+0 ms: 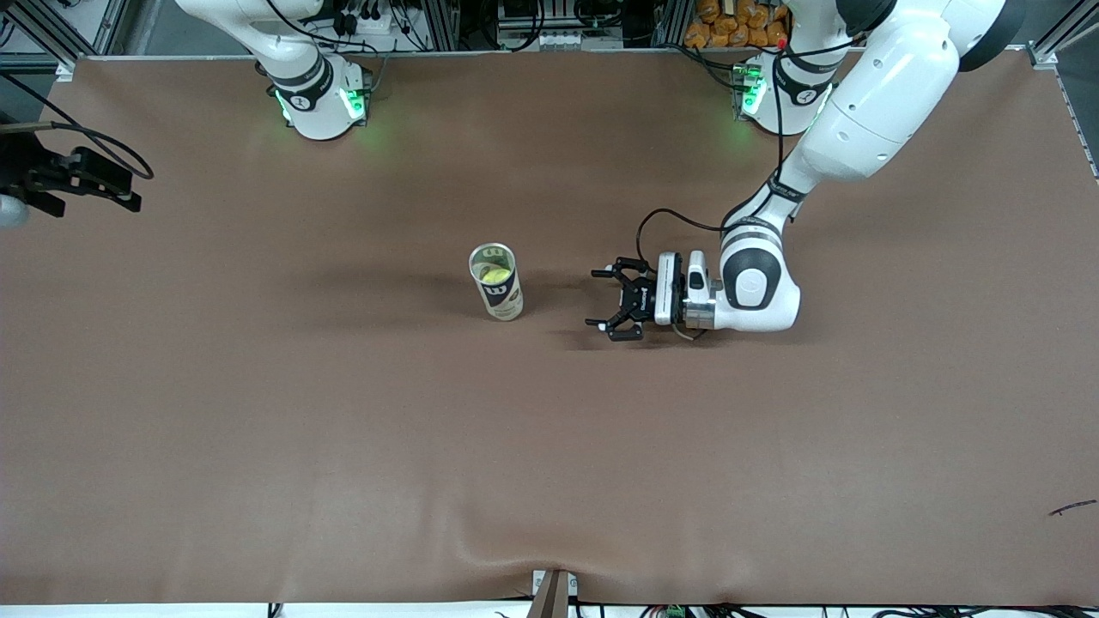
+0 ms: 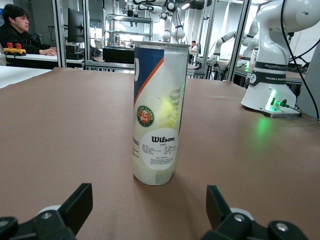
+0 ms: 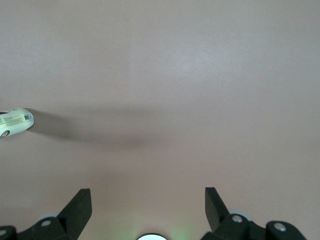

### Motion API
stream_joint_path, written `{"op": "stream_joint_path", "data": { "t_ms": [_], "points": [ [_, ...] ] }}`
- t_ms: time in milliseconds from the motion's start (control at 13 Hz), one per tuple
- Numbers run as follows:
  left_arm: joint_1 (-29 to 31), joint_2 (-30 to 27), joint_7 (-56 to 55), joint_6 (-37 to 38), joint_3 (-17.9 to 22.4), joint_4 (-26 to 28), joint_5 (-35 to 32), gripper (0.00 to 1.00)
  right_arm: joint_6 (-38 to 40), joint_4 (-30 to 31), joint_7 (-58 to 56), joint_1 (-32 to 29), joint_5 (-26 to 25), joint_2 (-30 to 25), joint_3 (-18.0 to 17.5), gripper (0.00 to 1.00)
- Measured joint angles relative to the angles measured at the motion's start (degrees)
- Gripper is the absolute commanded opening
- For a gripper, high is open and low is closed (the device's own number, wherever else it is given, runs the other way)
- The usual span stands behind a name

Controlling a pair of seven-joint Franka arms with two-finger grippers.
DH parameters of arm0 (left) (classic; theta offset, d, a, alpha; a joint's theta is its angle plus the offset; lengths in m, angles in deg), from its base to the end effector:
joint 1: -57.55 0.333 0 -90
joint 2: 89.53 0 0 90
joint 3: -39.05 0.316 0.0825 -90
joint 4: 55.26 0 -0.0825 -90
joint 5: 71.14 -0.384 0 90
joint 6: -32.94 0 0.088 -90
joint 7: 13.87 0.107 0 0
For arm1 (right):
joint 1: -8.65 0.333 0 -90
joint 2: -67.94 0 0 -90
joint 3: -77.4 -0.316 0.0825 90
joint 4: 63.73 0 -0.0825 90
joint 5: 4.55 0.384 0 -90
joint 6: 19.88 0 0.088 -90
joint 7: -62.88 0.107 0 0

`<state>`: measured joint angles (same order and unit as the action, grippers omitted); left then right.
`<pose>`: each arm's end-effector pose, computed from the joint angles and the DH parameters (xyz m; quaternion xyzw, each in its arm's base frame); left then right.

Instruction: Insert tennis ball vertically with right arm

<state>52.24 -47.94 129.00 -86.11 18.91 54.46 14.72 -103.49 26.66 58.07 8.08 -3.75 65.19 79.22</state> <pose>0.5211 -0.3009 0.1381 0.5382 -0.5745 0.3764 0.4885 0.5274 -0.0208 0.6379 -0.9991 -0.0217 0.0346 0.0099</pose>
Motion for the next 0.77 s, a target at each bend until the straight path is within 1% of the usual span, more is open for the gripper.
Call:
{"op": "stream_joint_path", "data": {
  "t_ms": [154,308,538,615,769],
  "points": [
    [0.1,-2.0,-4.6,0.0,1.3,0.0,-4.9,1.00,0.0,0.0,0.5,-0.2,0.0,-0.1,0.9,1.00],
    [0.3,-5.0,-10.5,0.0,4.3,0.0,-12.2,1.00,0.0,0.0,3.5,-0.2,0.0,-0.1,1.8,1.00],
    [0.5,-8.2,-16.4,0.8,8.4,-0.1,-20.3,1.00,0.0,0.0,4.6,-0.1,0.0,-0.1,2.0,1.00],
    [0.5,-8.9,-19.0,1.4,9.6,-0.4,-24.2,1.00,0.0,0.0,4.6,0.0,0.0,-0.1,2.0,1.00],
    [0.7,-10.1,-24.7,4.2,12.3,-2.8,-32.8,1.00,-0.3,0.0,4.7,0.3,0.0,-0.1,2.0,1.00]
  ]
}}
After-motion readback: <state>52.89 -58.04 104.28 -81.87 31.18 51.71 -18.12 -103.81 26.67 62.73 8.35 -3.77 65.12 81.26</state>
